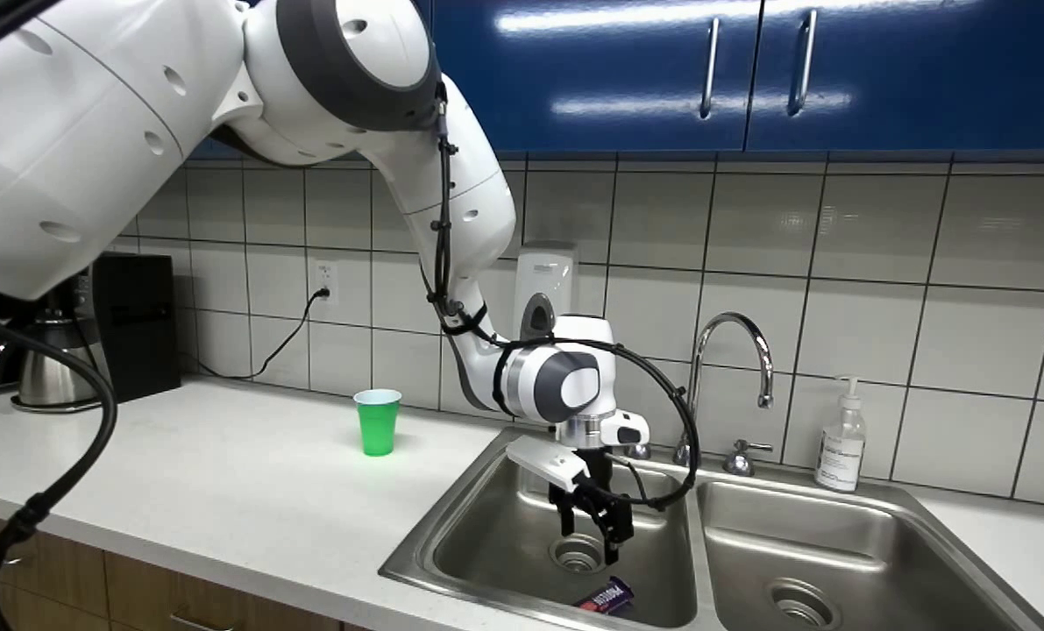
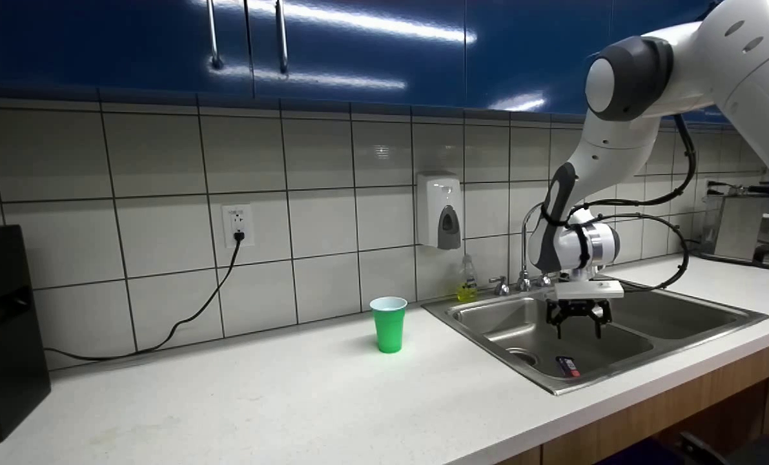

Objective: Remove the chocolate bar from the sink

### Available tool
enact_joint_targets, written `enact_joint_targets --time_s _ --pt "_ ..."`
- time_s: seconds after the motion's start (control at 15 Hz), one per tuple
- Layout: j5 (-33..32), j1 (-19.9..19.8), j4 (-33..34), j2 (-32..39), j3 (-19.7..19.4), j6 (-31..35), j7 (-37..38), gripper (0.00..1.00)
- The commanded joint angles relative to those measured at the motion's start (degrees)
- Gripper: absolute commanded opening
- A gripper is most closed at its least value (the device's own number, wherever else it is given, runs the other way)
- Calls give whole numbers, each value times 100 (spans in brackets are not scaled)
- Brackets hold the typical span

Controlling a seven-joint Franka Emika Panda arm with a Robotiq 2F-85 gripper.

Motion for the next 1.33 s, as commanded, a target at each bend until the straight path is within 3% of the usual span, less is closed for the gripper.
enact_joint_targets --time_s 0.0,0.6,1.27 --pt "80 -104 189 257 21 129 40 100" --pt "35 -7 -29 94 6 129 41 100" --pt "16 36 729 816 -47 -112 220 100"
